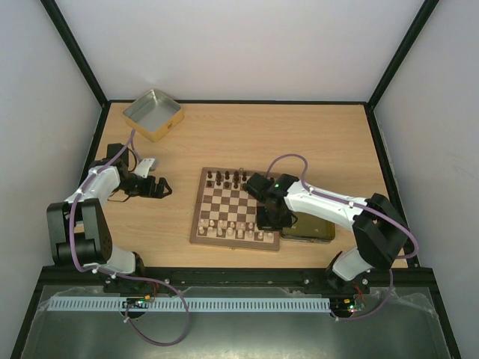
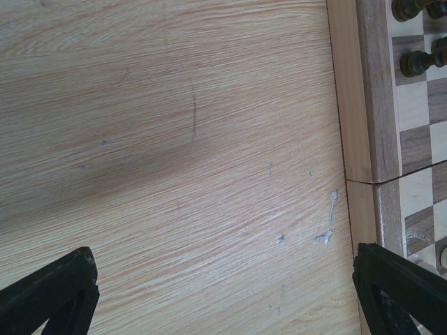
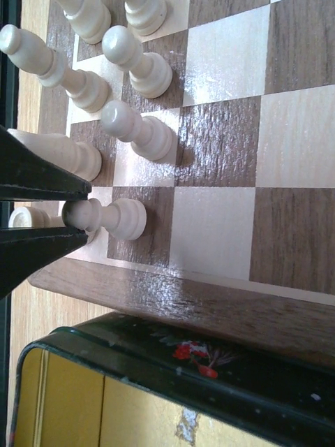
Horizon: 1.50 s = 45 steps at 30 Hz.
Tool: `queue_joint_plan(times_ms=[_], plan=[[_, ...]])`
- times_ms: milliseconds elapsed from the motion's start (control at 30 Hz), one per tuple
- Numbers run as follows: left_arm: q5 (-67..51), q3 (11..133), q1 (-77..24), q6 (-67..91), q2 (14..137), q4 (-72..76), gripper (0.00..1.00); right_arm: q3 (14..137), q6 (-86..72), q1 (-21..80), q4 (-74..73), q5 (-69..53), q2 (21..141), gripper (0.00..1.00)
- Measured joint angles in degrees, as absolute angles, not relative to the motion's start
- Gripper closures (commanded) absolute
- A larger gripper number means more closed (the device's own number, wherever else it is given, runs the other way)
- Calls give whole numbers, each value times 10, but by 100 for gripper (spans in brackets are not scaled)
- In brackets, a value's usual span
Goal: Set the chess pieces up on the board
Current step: Place the chess piece on the chessboard.
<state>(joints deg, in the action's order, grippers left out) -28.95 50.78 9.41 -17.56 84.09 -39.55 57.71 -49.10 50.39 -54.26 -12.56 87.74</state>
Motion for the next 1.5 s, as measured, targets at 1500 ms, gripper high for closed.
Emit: queue_joint_plan(times_ms=[1500], plan=[[-290, 508, 97, -176, 841, -396, 1, 593, -471, 504, -552, -121, 892, 82]])
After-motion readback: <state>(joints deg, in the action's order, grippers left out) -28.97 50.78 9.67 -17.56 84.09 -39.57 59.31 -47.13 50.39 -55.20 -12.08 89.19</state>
